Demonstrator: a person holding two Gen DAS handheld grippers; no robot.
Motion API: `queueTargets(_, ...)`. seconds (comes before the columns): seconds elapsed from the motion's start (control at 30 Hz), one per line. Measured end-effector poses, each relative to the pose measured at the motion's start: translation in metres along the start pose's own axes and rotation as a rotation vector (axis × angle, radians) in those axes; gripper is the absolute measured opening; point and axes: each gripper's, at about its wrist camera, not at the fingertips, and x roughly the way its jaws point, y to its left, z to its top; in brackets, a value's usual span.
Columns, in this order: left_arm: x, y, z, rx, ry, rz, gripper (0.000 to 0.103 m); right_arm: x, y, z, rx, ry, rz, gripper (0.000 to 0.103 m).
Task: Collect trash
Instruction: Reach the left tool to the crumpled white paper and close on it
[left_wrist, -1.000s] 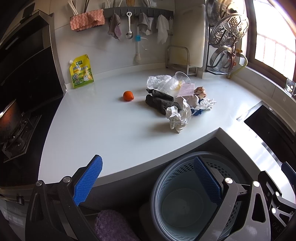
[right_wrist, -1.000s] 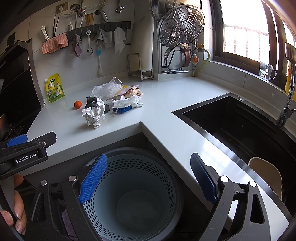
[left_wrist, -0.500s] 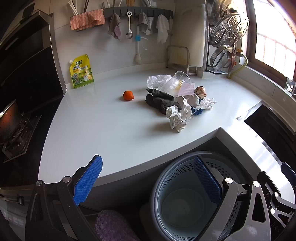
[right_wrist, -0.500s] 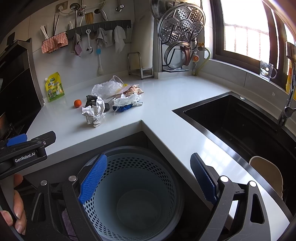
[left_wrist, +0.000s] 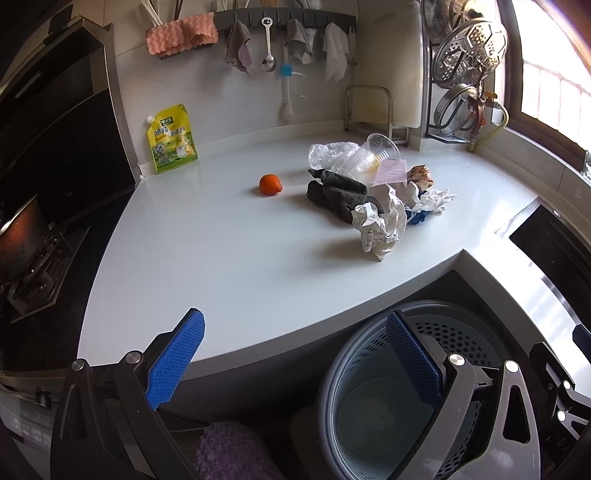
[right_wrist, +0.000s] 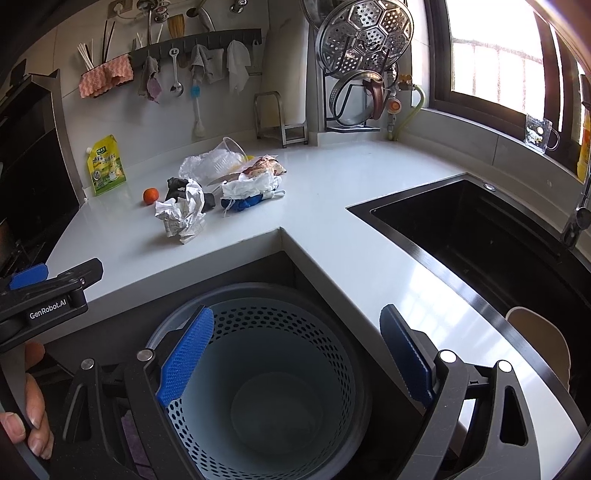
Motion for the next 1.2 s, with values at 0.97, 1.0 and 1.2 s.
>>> queueTargets(0.97, 0.119, -0.071, 0.061, 0.001, 0.056, -0.066, 0.097, 0.064, -0.08, 0.015, 0.175, 0.055, 0.019, 0.087)
queueTargets(1.0, 0.12, -0.071, 0.062, 0.001, 0.053, -0.063, 0.096, 0.064, -0.08, 0.014, 0.177, 0.053, 0.019, 0.087)
queueTargets(1.2, 0.125, -0.07, 0.065, -0.001, 0.035, -0.053, 0.077, 0.064, -0.077, 0.013, 0.153, 0.051, 0.001, 0.087)
